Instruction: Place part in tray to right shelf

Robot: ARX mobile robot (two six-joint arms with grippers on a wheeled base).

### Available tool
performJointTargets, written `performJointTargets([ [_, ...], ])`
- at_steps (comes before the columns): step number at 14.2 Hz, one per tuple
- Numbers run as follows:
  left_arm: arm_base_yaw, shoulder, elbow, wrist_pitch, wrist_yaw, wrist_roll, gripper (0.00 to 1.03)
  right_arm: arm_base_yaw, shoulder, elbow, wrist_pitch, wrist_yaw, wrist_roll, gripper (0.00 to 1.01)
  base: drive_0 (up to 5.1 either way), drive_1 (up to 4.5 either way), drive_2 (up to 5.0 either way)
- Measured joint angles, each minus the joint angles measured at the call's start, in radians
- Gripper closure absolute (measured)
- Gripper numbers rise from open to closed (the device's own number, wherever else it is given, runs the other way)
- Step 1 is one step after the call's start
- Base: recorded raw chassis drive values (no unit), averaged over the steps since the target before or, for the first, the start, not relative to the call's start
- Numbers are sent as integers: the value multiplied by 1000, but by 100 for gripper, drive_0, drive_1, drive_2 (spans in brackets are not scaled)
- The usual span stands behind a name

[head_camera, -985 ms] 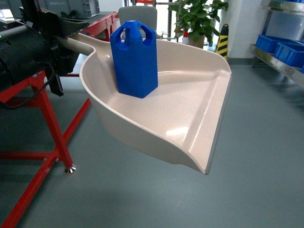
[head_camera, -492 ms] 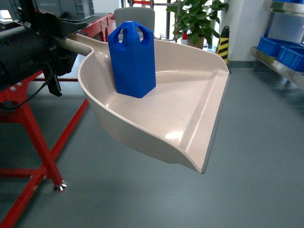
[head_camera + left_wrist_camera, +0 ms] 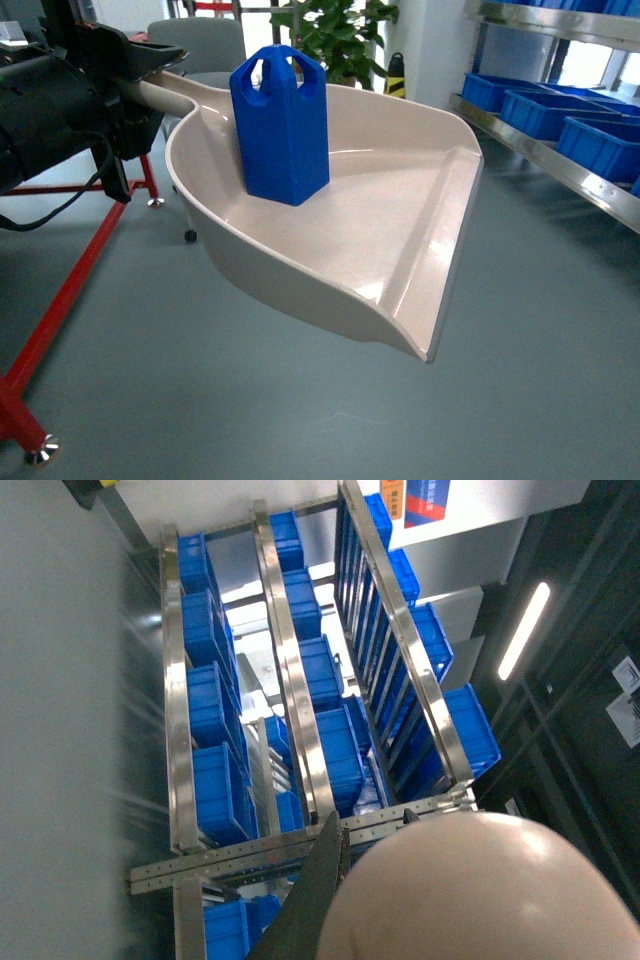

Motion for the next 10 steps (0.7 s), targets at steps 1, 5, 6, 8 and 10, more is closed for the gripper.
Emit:
performJointTargets([
  [1,0,0,0,3,0,0,91,0,0,0,0,0,0,3,-163,-163,-163],
  [5,-1,0,0,1,1,0,91,0,0,0,0,0,0,3,-160,-160,-160],
  [6,-1,0,0,2,1,0,91,0,0,0,0,0,0,3,-150,-150,-150],
  [8,-1,0,0,1,1,0,91,0,0,0,0,0,0,3,-163,-163,-163],
  [10,-1,0,0,1,1,0,91,0,0,0,1,0,0,3,-163,-163,-163],
])
